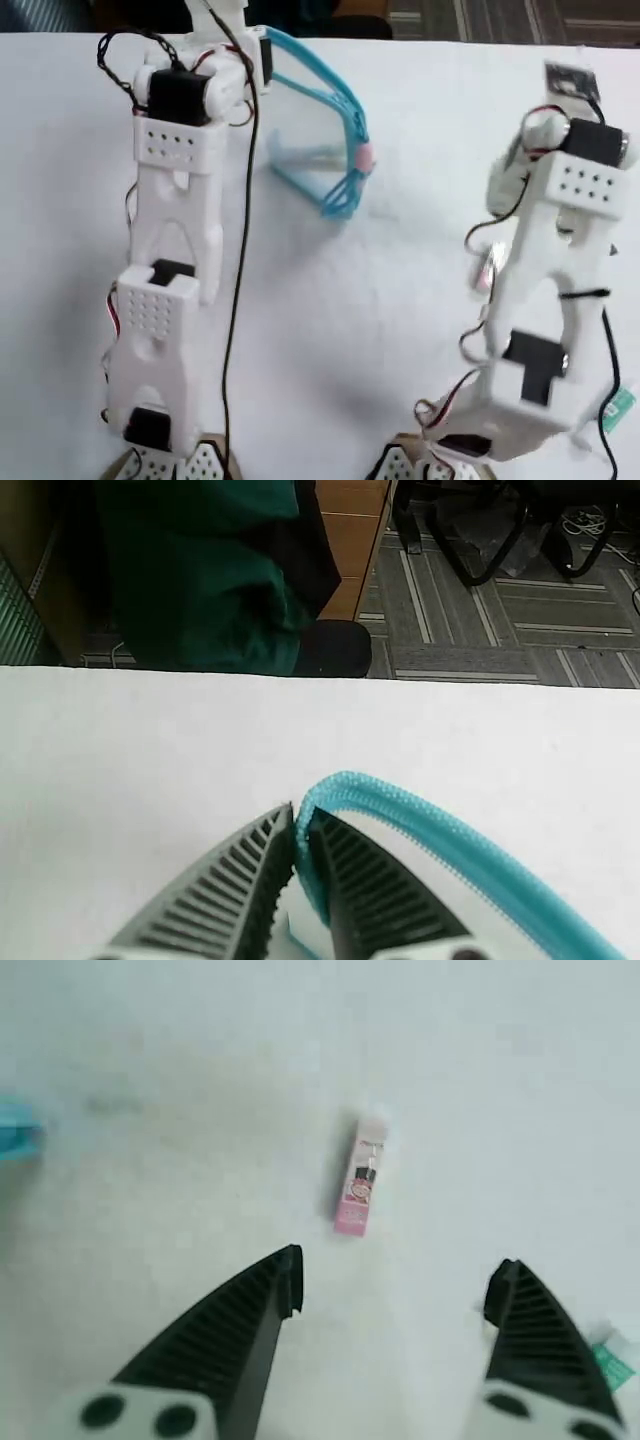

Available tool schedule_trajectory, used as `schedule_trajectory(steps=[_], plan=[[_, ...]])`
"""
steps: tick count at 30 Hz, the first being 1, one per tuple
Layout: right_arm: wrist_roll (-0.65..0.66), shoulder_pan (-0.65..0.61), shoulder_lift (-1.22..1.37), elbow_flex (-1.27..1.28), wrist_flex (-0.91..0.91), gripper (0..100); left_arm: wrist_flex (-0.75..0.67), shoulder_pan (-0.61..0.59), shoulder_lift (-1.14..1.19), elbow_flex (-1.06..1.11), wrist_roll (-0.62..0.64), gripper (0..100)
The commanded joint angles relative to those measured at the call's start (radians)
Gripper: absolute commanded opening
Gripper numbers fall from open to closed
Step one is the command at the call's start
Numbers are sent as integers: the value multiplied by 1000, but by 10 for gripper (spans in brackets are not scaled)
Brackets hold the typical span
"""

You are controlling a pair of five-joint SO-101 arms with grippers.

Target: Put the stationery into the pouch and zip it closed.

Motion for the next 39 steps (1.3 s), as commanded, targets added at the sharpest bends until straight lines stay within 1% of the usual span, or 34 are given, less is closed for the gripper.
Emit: schedule_trajectory(steps=[1, 4, 7, 9, 12, 17, 23, 25, 31, 35, 37, 39], plan=[[6, 47, 102, -38, 15, 297, 5, 5, 36, 2, 12, 22], [15, 67, 208, -40, -4, 297, 5, 5, 36, 2, 12, 22], [109, 73, 314, -40, -76, 297, 5, 5, 36, 2, 12, 22], [141, 67, 366, -41, -120, 297, 3, 5, 36, 2, 12, 22], [143, 45, 398, -41, -166, 297, 3, 4, 36, 2, 12, 22], [143, 10, 406, -41, -183, 297, 2, 4, 36, 2, 12, 22], [150, 1, 417, -34, -357, 297, 2, 4, 36, 2, 12, 22], [152, 1, 444, -34, -386, 297, 2, 4, 36, 2, 12, 22], [150, 5, 558, -41, -392, 297, 2, 4, 36, 2, 12, 22], [149, 12, 568, -41, -390, 296, 2, 4, 36, 2, 12, 22], [150, 12, 568, -41, -389, 275, 2, 4, 36, 2, 12, 22], [152, 10, 567, -41, -389, 200, 2, 4, 36, 2, 12, 22]])
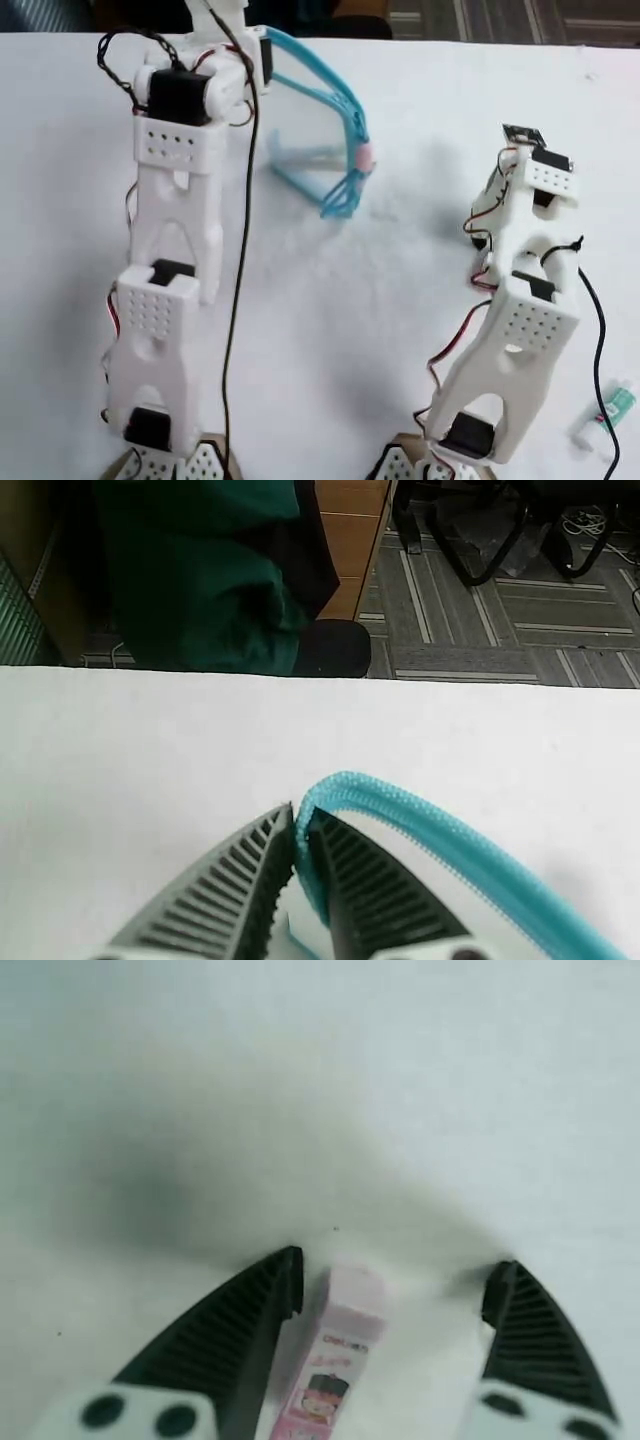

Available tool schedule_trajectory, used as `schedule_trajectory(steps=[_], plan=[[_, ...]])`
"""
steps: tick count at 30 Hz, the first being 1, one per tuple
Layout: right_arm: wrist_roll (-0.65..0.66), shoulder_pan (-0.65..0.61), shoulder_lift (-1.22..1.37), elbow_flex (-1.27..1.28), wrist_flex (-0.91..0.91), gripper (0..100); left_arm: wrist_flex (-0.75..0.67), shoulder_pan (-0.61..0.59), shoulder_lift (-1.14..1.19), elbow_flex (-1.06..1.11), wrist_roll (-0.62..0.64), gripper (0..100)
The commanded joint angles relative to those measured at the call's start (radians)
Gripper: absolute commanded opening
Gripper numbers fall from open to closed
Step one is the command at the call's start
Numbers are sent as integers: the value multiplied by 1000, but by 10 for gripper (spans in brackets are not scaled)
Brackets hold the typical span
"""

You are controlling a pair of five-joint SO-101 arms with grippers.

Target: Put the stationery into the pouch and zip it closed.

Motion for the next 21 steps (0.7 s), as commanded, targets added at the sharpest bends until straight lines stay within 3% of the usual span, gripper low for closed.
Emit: schedule_trajectory(steps=[1, 4, 7, 10, 21], plan=[[3, -1, 4, -12, -4, 149, 2, 4, 36, 2, 12, 22], [3, -1, 1, -12, -4, 7, 2, 4, 36, 2, 12, 22], [3, 13, -1, -12, -2, 57, 2, 4, 35, 2, 12, 22], [-2, 21, -24, -18, -2, 15, 3, 4, 31, 2, 12, 22], [-6, 1, -325, -23, 48, 17, 5, 4, 30, 2, 12, 22]])
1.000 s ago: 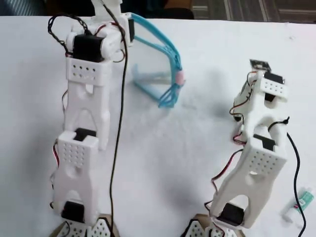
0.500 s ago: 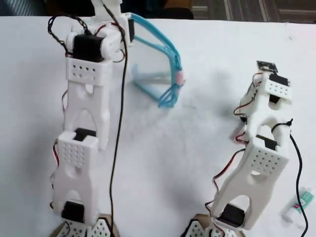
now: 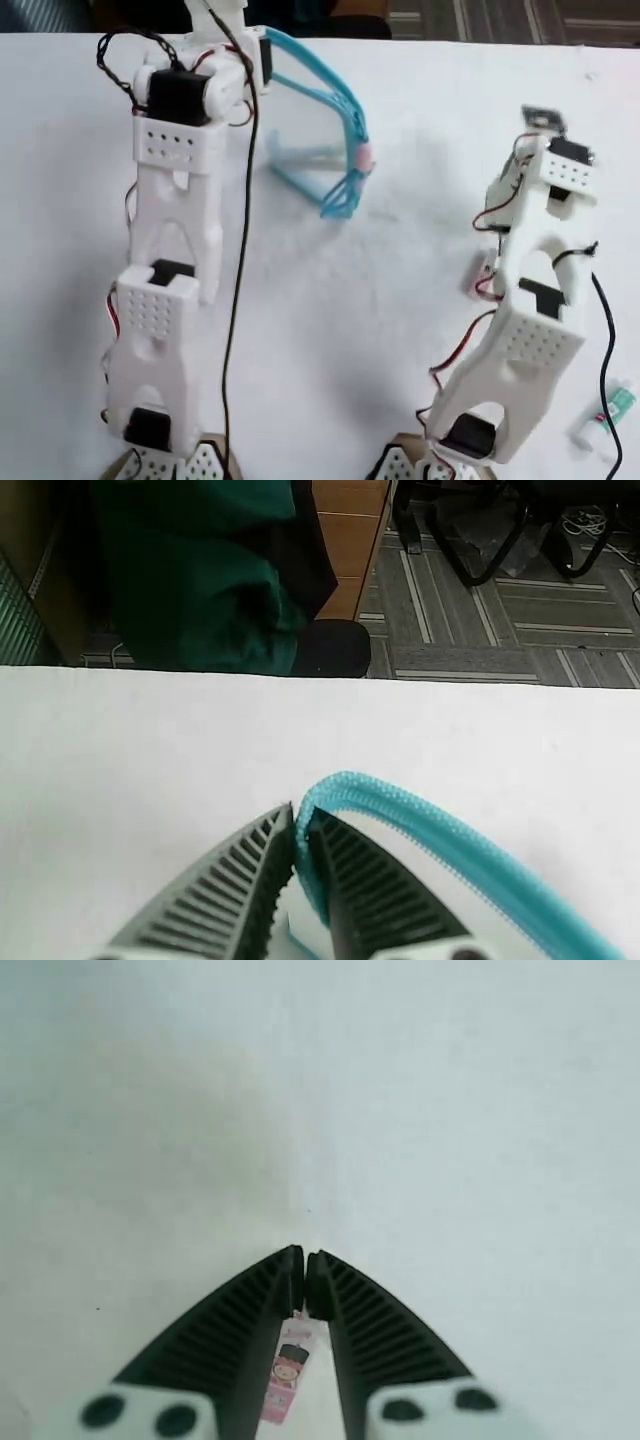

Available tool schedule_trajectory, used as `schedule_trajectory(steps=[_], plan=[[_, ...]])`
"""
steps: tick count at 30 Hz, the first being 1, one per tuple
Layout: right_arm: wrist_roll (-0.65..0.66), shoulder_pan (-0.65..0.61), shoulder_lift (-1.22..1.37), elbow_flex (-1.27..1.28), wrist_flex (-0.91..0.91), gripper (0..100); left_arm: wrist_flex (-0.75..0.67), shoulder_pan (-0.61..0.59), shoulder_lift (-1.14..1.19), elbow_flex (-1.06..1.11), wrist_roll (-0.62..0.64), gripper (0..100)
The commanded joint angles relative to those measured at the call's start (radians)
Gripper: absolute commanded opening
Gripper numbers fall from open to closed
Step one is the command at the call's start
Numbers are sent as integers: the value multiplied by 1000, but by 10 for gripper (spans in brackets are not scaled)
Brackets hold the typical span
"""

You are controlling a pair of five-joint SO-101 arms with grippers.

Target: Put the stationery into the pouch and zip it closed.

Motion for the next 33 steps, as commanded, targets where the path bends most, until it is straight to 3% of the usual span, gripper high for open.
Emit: schedule_trajectory(steps=[1, 4, 8, 10, 19, 23, 33], plan=[[-6, -10, -128, -15, 10, 18, 5, 4, 30, 2, 12, 22], [-6, -5, -131, -15, 42, 89, 5, 4, 28, 2, 12, 22], [-6, -13, -131, 31, 156, 357, 5, 4, 28, 2, 12, 22], [-8, -24, -131, 63, 180, 408, 6, 4, 28, 2, 12, 22], [-126, -28, -130, 336, -73, 176, 6, 4, 27, 2, 12, 22], [-118, -25, -130, 408, -177, 171, 6, 4, 27, 2, 12, 22], [-117, -48, -130, 417, -183, 155, 6, 1, 27, 2, 12, 22]])
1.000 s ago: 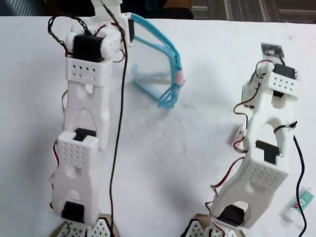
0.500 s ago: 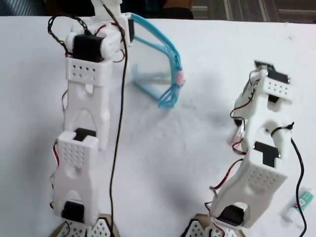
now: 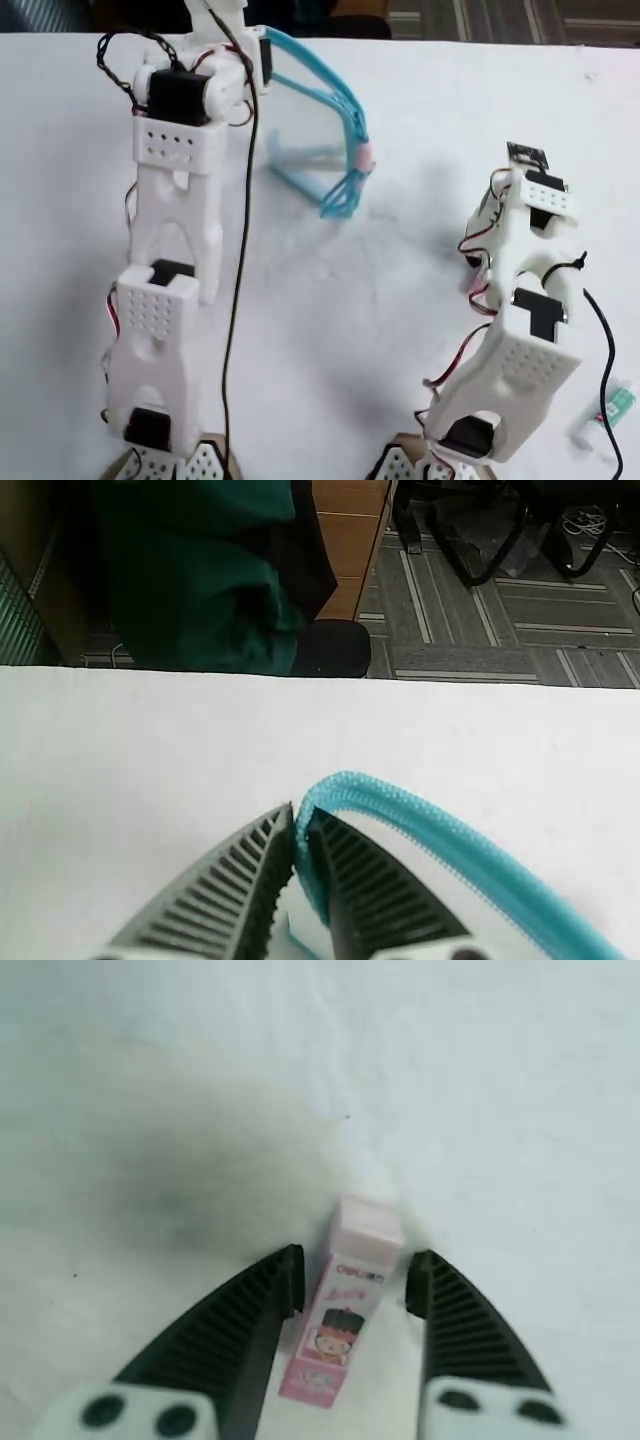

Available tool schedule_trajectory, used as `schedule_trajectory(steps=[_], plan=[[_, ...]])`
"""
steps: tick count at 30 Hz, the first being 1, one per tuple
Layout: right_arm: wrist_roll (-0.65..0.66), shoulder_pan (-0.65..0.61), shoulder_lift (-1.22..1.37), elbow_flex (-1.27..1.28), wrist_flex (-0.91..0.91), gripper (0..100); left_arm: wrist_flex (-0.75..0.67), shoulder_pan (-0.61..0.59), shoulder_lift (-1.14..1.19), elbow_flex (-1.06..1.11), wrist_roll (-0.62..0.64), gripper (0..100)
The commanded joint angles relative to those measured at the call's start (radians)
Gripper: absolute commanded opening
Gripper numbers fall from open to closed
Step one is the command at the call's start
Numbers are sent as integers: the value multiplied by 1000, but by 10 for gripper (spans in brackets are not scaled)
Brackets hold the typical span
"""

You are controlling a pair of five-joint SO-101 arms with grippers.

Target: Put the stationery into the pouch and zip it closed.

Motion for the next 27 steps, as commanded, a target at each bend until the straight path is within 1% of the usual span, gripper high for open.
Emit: schedule_trajectory(steps=[1, 4, 6, 7, 9, 14, 21, 24, 27], plan=[[2, -18, -47, -2, -7, 128, 6, -2, 27, 2, 12, 22], [2, -19, -41, -2, -10, 7, 3, -8, 27, 2, 12, 22], [2, -19, -12, -5, -10, 43, 2, -12, 27, 2, 12, 22], [2, -18, 4, -8, -10, 45, 2, -12, 27, 2, 12, 22], [2, -18, 19, -9, -10, 15, 2, -12, 25, 0, 12, 22], [-6, -18, -31, -61, 25, 17, 2, -12, 25, 0, 12, 22], [-9, -30, -266, -206, 107, 17, 2, -10, 25, 0, 12, 22], [-63, -44, -395, -265, 102, 17, 3, -7, 25, 0, 12, 22], [-146, -107, -512, -334, 102, 17, 5, -5, 25, 0, 12, 22]])
